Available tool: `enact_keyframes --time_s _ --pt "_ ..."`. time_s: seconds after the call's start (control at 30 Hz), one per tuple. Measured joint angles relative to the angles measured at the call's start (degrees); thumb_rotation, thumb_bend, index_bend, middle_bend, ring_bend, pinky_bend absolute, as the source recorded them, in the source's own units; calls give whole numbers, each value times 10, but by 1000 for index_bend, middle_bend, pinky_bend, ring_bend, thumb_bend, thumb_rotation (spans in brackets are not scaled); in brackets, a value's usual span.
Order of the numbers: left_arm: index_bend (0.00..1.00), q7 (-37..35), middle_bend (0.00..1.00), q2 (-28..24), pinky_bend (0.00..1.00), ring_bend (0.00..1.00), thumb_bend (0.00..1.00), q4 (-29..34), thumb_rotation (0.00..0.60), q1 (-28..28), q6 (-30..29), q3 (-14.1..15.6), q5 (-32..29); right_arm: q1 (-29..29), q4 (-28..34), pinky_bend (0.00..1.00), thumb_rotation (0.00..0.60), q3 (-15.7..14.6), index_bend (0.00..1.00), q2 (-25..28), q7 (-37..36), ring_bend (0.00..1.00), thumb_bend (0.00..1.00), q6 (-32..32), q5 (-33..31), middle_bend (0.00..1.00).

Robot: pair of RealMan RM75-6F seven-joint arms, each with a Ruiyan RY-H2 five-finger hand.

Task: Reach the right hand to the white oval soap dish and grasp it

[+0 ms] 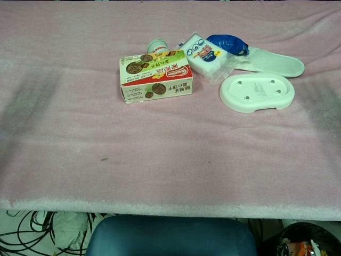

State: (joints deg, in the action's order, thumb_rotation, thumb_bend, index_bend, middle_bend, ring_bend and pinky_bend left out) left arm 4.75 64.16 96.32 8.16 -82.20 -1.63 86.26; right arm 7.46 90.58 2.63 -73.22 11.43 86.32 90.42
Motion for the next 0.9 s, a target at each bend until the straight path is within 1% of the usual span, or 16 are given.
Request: enact_keyframes --time_s 0.47,0.6,0.73,0.8,0.9 --pt "0 -1 0 -1 0 0 0 1 600 -2 -5 0 3 4 9 227 600 -2 0 2 -7 0 78 -5 9 0" --pt "0 -2 0 0 0 0 0 1 600 -1 -3 0 4 14 22 227 600 -3 0 8 -6 0 72 -21 15 0" --pt "0 -2 0 0 0 0 0 2 600 0 -2 1 6 31 31 227 600 3 0 6 14 0 73 -43 15 0" --pt "0 -2 0 0 0 0 0 2 600 0 -2 1 6 41 31 227 600 7 0 2 24 6 74 -57 13 13" --pt "0 -2 0 1 0 0 0 2 600 0 -1 1 5 59 30 227 600 15 37 -8 38 45 90 -85 6 80"
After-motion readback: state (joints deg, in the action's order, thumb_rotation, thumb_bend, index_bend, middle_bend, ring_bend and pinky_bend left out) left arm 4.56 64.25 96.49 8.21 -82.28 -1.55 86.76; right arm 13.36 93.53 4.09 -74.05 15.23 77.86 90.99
